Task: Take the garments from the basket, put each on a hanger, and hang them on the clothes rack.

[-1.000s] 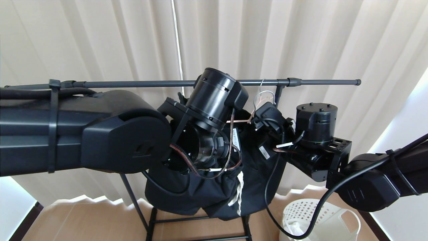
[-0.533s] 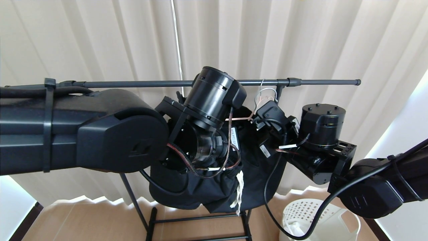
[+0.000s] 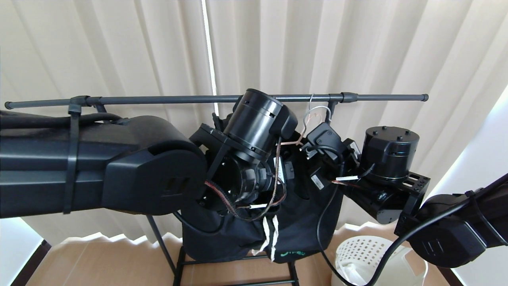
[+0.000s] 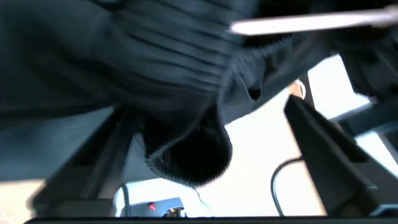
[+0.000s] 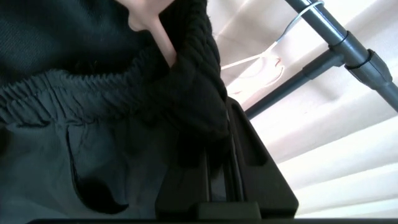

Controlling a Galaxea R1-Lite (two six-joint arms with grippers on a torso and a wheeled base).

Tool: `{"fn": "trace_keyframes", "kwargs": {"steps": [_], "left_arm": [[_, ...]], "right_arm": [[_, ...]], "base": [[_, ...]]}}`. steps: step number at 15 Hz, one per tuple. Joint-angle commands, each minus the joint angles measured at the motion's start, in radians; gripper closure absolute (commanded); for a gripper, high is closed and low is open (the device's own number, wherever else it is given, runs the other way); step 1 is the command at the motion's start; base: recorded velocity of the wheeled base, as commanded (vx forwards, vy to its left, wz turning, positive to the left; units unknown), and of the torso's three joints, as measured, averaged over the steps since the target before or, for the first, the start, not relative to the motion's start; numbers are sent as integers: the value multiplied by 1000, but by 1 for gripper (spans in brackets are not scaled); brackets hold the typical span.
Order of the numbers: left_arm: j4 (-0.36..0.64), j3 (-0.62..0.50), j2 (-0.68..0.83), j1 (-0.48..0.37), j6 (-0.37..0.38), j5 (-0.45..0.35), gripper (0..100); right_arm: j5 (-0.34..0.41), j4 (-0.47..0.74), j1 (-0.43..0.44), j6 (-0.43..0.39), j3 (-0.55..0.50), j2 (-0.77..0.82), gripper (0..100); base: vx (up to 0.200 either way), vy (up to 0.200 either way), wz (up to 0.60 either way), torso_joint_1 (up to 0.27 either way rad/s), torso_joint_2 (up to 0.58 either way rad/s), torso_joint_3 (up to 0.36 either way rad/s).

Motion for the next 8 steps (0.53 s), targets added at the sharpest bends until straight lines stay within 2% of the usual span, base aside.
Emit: {"fn": "trace_keyframes", "kwargs": {"steps": [1, 7, 8], "left_arm": [[-3, 43, -56, -27, 22, 4, 0], [-3, 131, -162, -73, 61, 6, 0], [-3, 162, -202, -81, 98, 15, 0]], "right_arm": [[1, 0, -1, -1, -1, 10, 100], [4, 0, -3, -1, -10, 39, 100], [5, 0, -4, -1, -10, 39, 100]], "base": [[0, 0, 0, 0, 0, 0], [0, 0, 0, 0, 0, 0], [0, 0, 0, 0, 0, 0]]}}
